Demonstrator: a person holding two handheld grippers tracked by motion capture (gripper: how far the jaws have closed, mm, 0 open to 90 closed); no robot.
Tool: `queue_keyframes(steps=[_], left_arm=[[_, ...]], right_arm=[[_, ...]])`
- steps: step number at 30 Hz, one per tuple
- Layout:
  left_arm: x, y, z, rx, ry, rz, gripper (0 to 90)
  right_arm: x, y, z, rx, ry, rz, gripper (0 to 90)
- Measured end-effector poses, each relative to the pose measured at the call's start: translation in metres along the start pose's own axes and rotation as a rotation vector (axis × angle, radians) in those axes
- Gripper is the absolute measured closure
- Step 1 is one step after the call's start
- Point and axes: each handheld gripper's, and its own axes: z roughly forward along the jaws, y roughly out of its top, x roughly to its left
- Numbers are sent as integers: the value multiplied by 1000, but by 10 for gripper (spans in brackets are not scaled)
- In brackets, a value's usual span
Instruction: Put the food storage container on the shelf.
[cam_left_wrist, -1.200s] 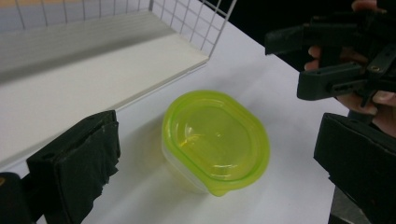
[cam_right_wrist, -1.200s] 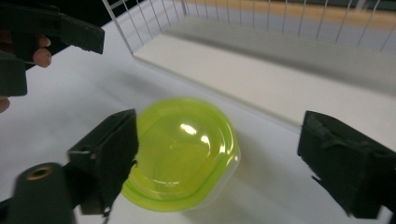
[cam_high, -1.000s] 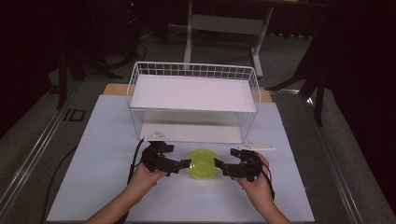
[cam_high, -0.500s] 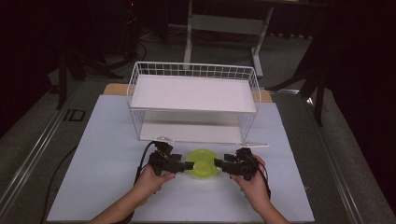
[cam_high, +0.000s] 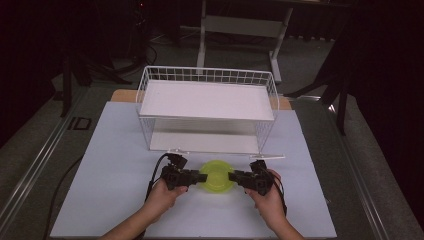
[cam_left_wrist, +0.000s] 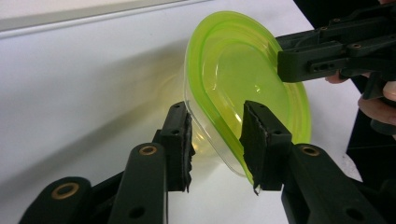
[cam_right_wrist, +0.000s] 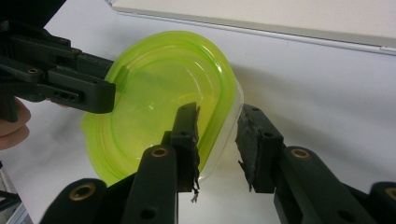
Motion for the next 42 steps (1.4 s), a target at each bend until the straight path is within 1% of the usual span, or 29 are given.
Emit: queue_keyframes(steps=[2, 5, 6, 9, 11, 12, 14, 15, 17, 18, 19, 20, 22, 24, 27, 31, 35, 38, 41, 42], left_arm=[[-1, 0, 0, 1, -8, -6, 663], [-3, -1, -1, 10, -2, -2, 676], [-4, -1, -2, 13, 1, -7, 683], [-7, -2, -3, 18, 8, -4, 713], [-10, -3, -4, 23, 19, -14, 729], [-11, -3, -5, 25, 24, -8, 735], [-13, -4, -6, 29, 30, -24, 748], [-15, -4, -7, 33, 35, -24, 755], [-19, -6, -9, 40, 53, -11, 769], [-22, -7, -9, 43, 78, 7, 785], [-23, -8, -10, 42, 82, 6, 795], [-22, -8, -10, 40, 76, -5, 797], [-20, -8, -13, 28, 74, -13, 803], [-20, -7, -16, 11, 75, -15, 807], [-20, -2, -22, -16, 78, -6, 809], [-21, 6, -33, -50, 86, 5, 811], [-21, 15, -42, -100, 104, 22, 814], [-20, 19, -46, -125, 112, 23, 815], [-15, 22, -49, -145, 121, 26, 815], [-13, 22, -48, -145, 124, 21, 815]], right_arm=[[0, -1, 0, -1, 2, 4, 698], [2, -1, -2, 3, 2, -1, 710], [3, -1, -3, 5, 3, 1, 713], [2, -3, -6, 12, 43, 29, 737], [4, -4, -7, 15, 51, 34, 745], [5, -5, -8, 18, 49, 33, 749], [8, -6, -10, 19, 47, 46, 760], [9, -7, -10, 20, 47, 54, 766], [12, -8, -12, 21, 39, 57, 783], [13, -8, -13, 19, 34, 59, 801], [15, -8, -13, 19, 27, 46, 805], [17, -8, -13, 20, 15, 31, 805], [19, -8, -13, 19, 19, 35, 806], [21, -6, -13, 9, 17, 27, 806], [24, 0, -15, -8, 21, 18, 807], [29, 11, -17, -32, 22, -5, 807], [33, 23, -18, -65, 23, -17, 807], [35, 32, -16, -82, 21, -16, 806], [35, 38, -12, -90, 20, -13, 805], [35, 40, -10, -91, 18, -13, 805]])
